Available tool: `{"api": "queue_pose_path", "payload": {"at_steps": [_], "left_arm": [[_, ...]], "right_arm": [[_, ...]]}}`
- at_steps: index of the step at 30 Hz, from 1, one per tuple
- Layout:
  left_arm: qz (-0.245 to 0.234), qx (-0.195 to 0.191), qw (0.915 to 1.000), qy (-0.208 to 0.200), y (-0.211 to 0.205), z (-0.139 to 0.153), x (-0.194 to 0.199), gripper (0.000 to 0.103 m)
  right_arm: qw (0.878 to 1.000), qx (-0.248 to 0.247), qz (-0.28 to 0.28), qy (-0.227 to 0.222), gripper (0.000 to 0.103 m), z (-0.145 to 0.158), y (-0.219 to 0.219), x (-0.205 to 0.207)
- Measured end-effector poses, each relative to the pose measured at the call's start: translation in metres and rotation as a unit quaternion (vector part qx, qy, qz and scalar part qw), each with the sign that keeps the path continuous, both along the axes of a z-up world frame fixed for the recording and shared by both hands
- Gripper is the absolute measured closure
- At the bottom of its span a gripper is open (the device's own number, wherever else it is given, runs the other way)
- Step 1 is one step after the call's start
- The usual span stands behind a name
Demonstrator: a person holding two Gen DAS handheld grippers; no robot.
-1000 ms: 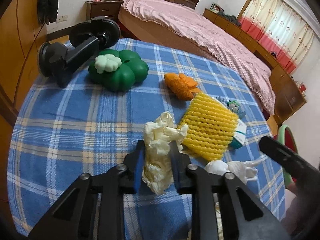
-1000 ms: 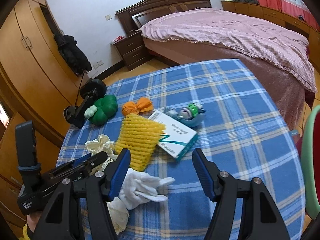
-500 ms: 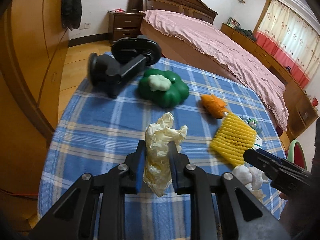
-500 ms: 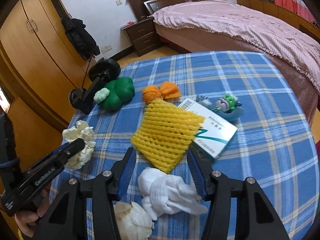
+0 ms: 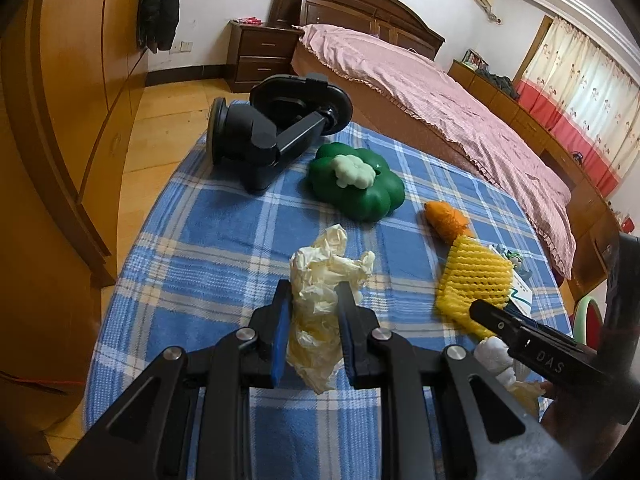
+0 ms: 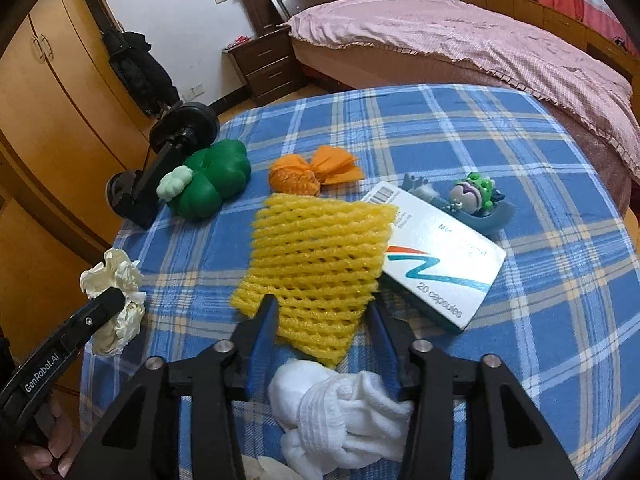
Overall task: Collect trash
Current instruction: 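Grasp crumpled cream paper with left tool while right tool grasps yellow foam net, then lift crumpled paper and foam net and carry both over the red bucket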
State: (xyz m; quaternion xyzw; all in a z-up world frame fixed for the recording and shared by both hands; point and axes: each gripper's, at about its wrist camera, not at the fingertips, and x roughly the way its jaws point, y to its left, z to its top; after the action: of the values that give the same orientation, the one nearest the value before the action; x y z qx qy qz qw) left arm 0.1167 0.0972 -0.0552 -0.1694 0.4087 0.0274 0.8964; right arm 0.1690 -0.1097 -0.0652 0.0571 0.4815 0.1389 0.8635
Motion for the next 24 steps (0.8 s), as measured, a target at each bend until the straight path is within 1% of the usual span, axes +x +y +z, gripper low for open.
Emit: {"api": "queue_pose_path", "payload": {"at_steps": [1, 2, 3, 5, 7, 10, 14, 24], "left_arm": [[-0.001, -0.002, 1.0, 0.001, 0.0, -0.001, 0.0, 0.081], [-0.001, -0.003, 1.0, 0.001, 0.0, -0.002, 0.0, 0.081], [-0.001, -0.004, 1.0, 0.002, 0.001, -0.002, 0.0, 0.081], [-0.002, -0.008, 1.0, 0.001, 0.001, -0.002, 0.0, 0.081], [-0.002, -0.007, 1.0, -0.001, 0.0, -0.001, -0.001, 0.081], [-0.002, -0.008, 1.0, -0.004, -0.001, 0.001, -0.003, 0.081], [-0.002, -0.008, 0.9999, -0.012, -0.002, 0.007, -0.007, 0.081], [-0.014, -0.01, 0.9992, -0.036, -0.013, 0.026, -0.021, 0.081]], "right_arm": [[1.0, 0.001, -0.002, -0.001, 0.066, 0.0, -0.001, 0.0], [1.0, 0.004, -0.004, -0.001, 0.068, 0.0, -0.003, 0.0], [1.0, 0.009, -0.006, 0.0, 0.072, -0.001, -0.004, 0.001], [1.0, 0.015, -0.007, 0.0, 0.076, -0.001, -0.006, 0.001], [1.0, 0.012, -0.007, -0.006, 0.084, 0.001, -0.006, 0.0], [1.0, 0.017, -0.004, -0.013, 0.088, 0.004, -0.007, -0.002], [0.999, 0.025, 0.0, -0.033, 0.09, 0.013, -0.009, -0.009], [0.994, 0.03, 0.007, -0.106, 0.09, 0.055, -0.014, -0.041]]}}
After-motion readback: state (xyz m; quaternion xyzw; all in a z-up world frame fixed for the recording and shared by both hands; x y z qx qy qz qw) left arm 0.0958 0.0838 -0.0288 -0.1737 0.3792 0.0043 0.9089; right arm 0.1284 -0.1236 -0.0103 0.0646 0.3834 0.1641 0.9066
